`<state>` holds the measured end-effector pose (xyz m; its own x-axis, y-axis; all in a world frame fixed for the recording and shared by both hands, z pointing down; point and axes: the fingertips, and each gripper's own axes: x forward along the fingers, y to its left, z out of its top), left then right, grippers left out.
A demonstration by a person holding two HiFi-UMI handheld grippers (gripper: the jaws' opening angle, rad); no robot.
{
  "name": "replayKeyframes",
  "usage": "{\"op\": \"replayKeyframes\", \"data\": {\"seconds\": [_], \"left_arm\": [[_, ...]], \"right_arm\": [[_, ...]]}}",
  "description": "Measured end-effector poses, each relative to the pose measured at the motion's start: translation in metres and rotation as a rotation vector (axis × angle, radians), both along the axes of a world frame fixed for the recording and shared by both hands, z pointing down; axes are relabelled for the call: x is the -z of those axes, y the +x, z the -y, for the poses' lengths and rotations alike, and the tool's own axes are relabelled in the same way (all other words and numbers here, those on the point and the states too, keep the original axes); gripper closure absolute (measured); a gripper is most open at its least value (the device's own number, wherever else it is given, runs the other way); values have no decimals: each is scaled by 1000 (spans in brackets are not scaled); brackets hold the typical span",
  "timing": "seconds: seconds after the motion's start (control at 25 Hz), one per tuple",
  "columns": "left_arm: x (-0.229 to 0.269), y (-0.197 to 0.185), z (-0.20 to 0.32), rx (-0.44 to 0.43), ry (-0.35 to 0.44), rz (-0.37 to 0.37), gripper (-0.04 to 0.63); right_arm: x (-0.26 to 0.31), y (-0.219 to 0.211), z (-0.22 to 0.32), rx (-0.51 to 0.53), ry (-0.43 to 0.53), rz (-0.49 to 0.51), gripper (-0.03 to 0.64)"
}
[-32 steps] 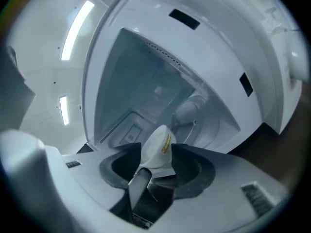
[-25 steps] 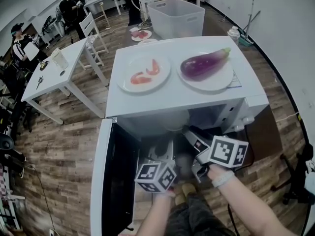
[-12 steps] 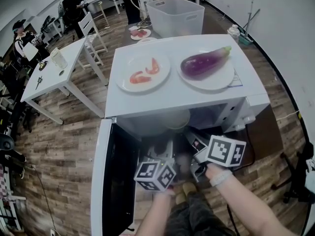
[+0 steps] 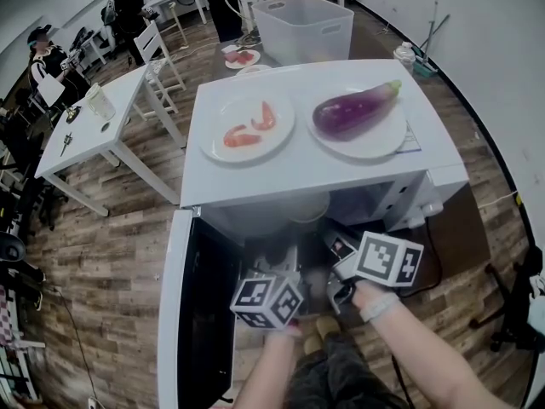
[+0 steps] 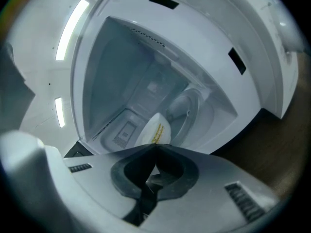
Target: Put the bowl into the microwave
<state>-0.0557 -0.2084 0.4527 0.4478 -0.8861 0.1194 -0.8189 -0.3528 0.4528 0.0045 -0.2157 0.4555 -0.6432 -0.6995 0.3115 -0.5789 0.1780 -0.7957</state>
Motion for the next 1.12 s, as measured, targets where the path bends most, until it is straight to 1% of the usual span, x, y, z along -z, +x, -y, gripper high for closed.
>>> {"op": "replayKeyframes", "data": {"seconds": [0.56,1.12], "left_arm": [[0,0,12,-5,-6,-25,595],[0,-1,19,-8,-8,-25,594]], "right_arm": [[1,0,15,-22,-4,9,614],[1,-1,22,-33,4,1,614]]}}
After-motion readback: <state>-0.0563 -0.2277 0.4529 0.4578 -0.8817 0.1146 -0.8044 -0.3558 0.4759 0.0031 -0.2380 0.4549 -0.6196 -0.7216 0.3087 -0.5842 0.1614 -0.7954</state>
